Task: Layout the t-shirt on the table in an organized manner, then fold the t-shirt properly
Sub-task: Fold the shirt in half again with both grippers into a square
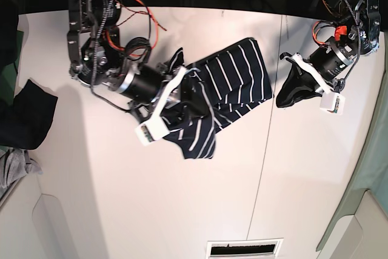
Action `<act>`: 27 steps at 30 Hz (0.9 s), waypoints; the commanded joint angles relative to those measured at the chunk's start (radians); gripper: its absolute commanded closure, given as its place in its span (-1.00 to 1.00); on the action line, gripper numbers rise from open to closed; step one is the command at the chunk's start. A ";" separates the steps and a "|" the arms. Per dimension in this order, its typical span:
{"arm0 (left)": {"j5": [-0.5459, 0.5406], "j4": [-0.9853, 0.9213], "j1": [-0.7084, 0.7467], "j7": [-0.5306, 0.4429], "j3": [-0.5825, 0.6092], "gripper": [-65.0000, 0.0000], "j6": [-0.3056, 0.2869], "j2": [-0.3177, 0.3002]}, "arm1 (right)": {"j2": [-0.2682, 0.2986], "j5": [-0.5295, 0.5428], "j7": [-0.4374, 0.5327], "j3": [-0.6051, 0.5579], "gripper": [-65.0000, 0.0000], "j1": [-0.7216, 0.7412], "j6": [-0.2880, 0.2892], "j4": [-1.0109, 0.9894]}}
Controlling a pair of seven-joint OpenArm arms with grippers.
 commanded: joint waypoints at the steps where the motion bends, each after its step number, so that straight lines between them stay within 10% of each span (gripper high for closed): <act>1: -0.028 0.016 -0.010 -0.022 -0.004 1.00 -0.013 -0.012 | -0.010 -0.012 0.035 -0.039 0.42 0.012 0.005 0.007; 4: -0.055 0.016 -0.010 -0.021 -0.050 1.00 -0.013 -0.011 | -0.014 -0.108 0.071 -0.154 -0.20 0.013 0.002 -0.020; 16: -0.401 0.017 -0.007 0.179 -0.289 1.00 -0.013 -0.042 | -0.015 -0.214 0.256 -0.269 -0.19 0.054 -0.037 -0.022; 22: -0.420 0.032 0.012 0.203 -0.082 1.00 -0.013 -0.039 | -0.017 -0.400 0.266 -0.189 1.00 0.177 -0.247 -0.026; 27: -0.341 0.031 0.009 0.199 0.142 1.00 -0.013 0.013 | -0.023 -0.399 0.270 -0.090 1.00 0.312 -0.254 -0.167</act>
